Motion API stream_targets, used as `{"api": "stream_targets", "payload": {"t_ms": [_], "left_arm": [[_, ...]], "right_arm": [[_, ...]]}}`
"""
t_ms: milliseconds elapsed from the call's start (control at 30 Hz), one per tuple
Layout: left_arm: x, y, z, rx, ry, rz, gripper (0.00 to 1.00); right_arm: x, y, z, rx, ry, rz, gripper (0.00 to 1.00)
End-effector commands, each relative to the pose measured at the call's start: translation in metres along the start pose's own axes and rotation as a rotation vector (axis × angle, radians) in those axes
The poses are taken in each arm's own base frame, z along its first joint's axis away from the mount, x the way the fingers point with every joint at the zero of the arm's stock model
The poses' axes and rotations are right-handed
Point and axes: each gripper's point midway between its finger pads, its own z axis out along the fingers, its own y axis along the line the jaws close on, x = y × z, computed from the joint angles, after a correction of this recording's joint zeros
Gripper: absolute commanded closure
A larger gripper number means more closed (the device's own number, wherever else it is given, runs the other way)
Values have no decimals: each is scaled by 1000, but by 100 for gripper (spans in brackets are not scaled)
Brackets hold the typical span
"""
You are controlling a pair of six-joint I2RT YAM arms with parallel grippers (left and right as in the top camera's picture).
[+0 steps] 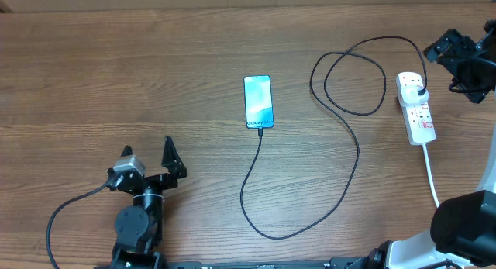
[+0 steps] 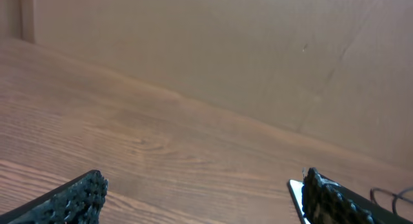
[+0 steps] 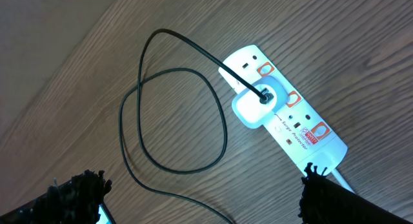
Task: Plug charger to phone and switch on socket
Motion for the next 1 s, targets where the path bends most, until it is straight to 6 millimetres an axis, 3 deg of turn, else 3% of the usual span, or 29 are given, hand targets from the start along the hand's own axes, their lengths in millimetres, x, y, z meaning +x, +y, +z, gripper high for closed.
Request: {"api": "stream_targets", "payload": {"t_ms": [0, 200, 433, 600, 833, 967], "left_arm": [[-9, 7, -4, -31, -40, 7, 0], [-3, 17, -9, -68, -19, 15, 0], [19, 31, -16, -107, 74, 41, 0], [18, 28, -16, -75, 76, 97, 1], [25, 6, -17, 81, 103, 362, 0], [24, 2, -18, 116, 96, 417, 0]], "right_arm": [[-2, 5, -3, -10, -13, -3, 0], [-2, 5, -3, -10, -13, -3, 0], [-2, 5, -3, -10, -13, -3, 0], [-2, 5, -3, -10, -13, -3, 0], [-2, 5, -3, -10, -13, -3, 0], [-2, 5, -3, -10, -13, -3, 0]]}}
